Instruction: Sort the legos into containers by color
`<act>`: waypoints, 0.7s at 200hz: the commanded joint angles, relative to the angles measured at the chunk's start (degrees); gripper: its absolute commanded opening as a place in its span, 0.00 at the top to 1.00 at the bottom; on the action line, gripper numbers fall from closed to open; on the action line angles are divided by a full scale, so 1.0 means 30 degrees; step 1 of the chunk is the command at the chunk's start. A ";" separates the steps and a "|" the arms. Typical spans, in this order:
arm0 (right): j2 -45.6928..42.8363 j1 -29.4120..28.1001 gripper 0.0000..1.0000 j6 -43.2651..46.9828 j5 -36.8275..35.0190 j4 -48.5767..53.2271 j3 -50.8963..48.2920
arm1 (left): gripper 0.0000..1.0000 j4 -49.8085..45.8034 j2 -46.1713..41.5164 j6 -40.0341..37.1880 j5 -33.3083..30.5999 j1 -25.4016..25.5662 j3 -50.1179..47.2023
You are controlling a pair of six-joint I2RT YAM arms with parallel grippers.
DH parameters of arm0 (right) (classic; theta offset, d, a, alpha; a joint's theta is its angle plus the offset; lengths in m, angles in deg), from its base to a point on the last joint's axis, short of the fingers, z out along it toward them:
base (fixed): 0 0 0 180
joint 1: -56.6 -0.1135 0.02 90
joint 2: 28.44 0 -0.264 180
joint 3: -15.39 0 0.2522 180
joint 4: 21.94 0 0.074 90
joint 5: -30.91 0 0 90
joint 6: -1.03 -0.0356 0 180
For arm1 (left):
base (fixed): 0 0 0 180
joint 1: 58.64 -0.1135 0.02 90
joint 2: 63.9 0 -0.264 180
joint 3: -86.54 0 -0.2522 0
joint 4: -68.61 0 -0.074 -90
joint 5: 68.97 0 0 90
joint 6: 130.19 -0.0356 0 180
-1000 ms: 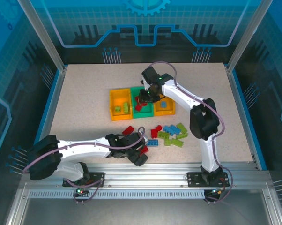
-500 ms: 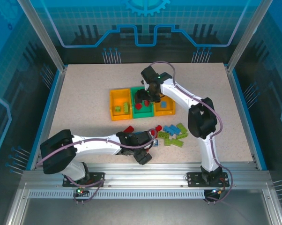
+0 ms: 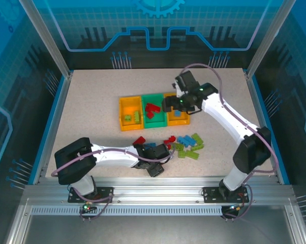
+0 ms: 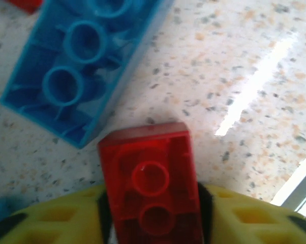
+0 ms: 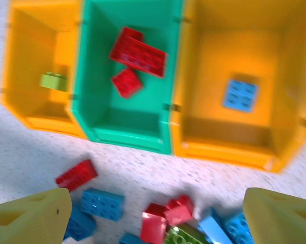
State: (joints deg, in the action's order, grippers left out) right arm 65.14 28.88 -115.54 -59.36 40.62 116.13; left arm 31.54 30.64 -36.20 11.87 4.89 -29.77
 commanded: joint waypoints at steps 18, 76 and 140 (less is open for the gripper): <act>-0.2532 0.2045 0.11 0.0180 -0.0433 -0.0351 -0.4056 | 0.68 -0.0496 0.0395 -0.0089 -0.0860 -0.0075 0.0531; -0.4707 0.3026 0.10 0.0185 -0.0496 -0.0836 -0.8007 | 0.72 -0.0644 -0.1646 0.0326 -0.1746 -0.0777 0.0516; -0.5728 0.3309 0.10 -0.0141 -0.0442 -0.1179 -0.9739 | 0.71 -0.0960 -0.3037 0.0154 -0.2211 -0.1951 0.0821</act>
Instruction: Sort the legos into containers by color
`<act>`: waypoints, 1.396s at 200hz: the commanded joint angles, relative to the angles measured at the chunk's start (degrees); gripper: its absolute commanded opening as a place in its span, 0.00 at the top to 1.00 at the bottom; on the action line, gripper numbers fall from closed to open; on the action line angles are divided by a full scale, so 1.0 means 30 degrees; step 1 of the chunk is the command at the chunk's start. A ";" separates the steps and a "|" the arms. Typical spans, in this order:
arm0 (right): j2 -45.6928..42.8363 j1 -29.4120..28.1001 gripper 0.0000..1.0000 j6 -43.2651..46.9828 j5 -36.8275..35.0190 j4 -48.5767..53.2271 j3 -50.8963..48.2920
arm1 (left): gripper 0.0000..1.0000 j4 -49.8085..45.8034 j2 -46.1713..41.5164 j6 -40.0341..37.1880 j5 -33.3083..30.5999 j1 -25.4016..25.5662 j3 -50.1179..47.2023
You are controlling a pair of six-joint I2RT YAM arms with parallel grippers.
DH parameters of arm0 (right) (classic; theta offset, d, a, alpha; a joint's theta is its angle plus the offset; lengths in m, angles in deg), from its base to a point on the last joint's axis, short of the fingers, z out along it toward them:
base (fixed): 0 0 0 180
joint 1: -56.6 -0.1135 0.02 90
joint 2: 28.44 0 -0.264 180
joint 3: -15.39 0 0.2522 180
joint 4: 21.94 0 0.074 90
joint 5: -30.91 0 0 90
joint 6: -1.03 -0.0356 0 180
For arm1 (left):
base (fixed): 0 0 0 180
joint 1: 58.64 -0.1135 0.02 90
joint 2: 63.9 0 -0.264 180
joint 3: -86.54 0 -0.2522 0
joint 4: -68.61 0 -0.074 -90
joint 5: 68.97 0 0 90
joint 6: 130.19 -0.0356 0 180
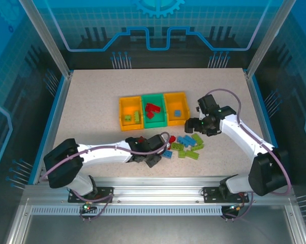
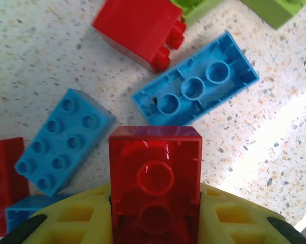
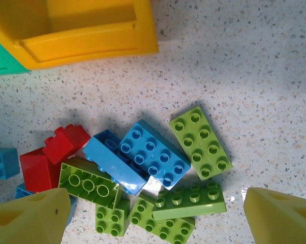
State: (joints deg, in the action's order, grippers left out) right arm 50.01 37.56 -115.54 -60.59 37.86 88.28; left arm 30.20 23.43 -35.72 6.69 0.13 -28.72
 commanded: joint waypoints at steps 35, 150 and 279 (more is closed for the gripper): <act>-0.1148 0.0764 0.10 -0.0242 0.0082 -0.0198 -0.0835 | 0.72 -0.0551 -0.1281 0.0597 -0.0628 -0.1079 0.0584; -0.2651 0.0549 0.14 -0.1358 0.0107 -0.0799 -0.5509 | 0.72 -0.3064 0.4413 0.2894 0.3595 -0.8291 1.1126; -0.0692 0.0593 0.22 -0.3043 0.0478 -0.2456 -0.5598 | 0.53 -0.2730 0.8175 0.6259 0.6380 -1.0409 1.3989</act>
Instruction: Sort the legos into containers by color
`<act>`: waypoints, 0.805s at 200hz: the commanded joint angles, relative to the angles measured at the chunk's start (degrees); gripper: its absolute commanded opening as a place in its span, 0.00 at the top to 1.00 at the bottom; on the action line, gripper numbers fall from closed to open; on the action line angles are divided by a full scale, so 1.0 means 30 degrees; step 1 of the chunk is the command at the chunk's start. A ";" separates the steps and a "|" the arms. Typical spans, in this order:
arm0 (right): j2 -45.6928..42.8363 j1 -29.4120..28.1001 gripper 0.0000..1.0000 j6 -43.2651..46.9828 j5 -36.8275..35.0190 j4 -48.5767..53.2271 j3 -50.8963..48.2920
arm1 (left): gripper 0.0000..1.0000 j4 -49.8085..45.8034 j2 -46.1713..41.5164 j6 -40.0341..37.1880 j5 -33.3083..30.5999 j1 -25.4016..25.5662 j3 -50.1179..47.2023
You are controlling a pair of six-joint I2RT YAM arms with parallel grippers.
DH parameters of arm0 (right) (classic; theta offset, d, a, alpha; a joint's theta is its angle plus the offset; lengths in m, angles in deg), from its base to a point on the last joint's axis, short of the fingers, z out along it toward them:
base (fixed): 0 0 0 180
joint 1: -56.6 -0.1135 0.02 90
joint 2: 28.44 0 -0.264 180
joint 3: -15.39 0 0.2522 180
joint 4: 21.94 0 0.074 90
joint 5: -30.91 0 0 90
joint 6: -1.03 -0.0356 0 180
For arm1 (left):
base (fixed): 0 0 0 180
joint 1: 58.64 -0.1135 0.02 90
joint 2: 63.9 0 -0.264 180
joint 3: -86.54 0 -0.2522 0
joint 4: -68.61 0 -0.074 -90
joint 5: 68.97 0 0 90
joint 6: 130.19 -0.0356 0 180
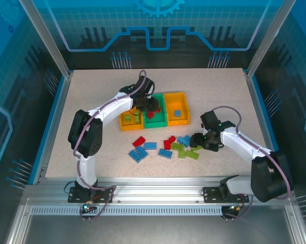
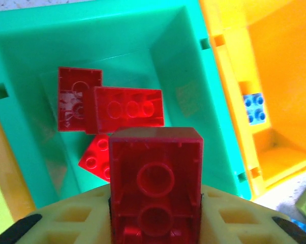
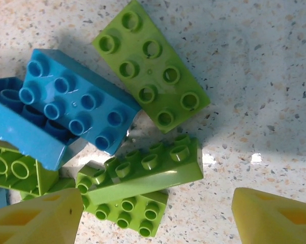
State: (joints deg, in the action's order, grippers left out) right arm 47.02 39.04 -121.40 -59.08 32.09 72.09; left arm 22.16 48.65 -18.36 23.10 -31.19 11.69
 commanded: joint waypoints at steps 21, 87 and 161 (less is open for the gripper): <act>0.0515 0.0272 0.23 -0.1334 -0.0267 -0.0569 -0.0192 | 0.46 0.0183 -0.0660 0.0462 0.0955 0.0037 0.0190; 0.1508 0.1105 0.26 -0.2124 0.0509 -0.1266 -0.0558 | 0.34 0.0788 -0.2924 0.0134 0.0267 0.0465 -0.1695; 0.2244 0.1688 0.48 -0.3108 0.0947 -0.1994 -0.0980 | 0.32 0.1315 -0.5982 0.0105 -0.0425 0.0705 -0.5212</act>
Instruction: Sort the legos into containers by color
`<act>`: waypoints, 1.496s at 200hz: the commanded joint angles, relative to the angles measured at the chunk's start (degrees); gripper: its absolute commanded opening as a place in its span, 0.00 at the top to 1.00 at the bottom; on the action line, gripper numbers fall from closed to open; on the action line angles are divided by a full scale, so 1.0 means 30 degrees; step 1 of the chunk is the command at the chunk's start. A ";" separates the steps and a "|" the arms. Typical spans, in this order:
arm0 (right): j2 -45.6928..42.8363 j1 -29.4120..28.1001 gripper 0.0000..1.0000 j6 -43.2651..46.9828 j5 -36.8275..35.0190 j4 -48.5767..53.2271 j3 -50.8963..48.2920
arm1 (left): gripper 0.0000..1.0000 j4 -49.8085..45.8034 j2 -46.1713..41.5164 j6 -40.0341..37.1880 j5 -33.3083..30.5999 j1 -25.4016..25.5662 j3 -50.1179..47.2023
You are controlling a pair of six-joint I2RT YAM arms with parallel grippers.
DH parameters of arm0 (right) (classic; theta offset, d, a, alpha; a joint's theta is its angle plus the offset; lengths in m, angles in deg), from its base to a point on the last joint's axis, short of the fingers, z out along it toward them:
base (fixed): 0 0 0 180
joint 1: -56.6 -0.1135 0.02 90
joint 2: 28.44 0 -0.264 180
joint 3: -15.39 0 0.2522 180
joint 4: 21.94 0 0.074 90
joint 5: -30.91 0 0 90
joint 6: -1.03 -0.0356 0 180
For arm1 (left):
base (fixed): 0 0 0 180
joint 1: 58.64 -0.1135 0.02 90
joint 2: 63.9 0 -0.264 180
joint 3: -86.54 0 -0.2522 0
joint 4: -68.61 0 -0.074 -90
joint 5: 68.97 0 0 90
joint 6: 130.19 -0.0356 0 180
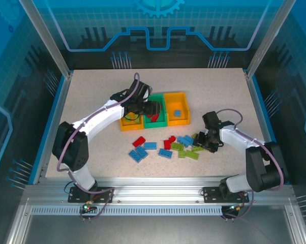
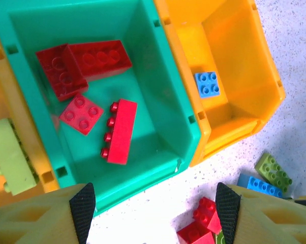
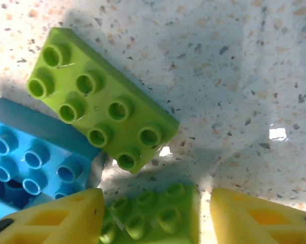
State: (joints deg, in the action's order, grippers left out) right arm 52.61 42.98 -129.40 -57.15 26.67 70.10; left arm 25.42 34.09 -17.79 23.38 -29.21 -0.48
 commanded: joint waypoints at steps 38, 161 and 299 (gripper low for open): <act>0.0438 0.0542 0.59 -0.0613 0.0341 -0.0120 -0.0378 | 0.32 0.0398 -0.2398 0.0080 -0.1145 0.0026 -0.2882; -0.2313 0.0898 0.33 -0.1104 0.0948 0.2391 -0.0517 | 0.32 0.0589 -0.3570 0.0365 -0.1585 0.0021 -0.4691; -0.2131 0.0463 0.34 -0.3955 0.2607 0.0754 -0.1433 | 0.31 0.1021 -0.3676 -0.0081 -0.1669 0.0008 -0.5296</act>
State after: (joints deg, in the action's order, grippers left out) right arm 45.01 44.66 -138.78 -50.88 30.35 66.58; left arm 27.80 24.32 -17.62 19.28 -29.21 -16.22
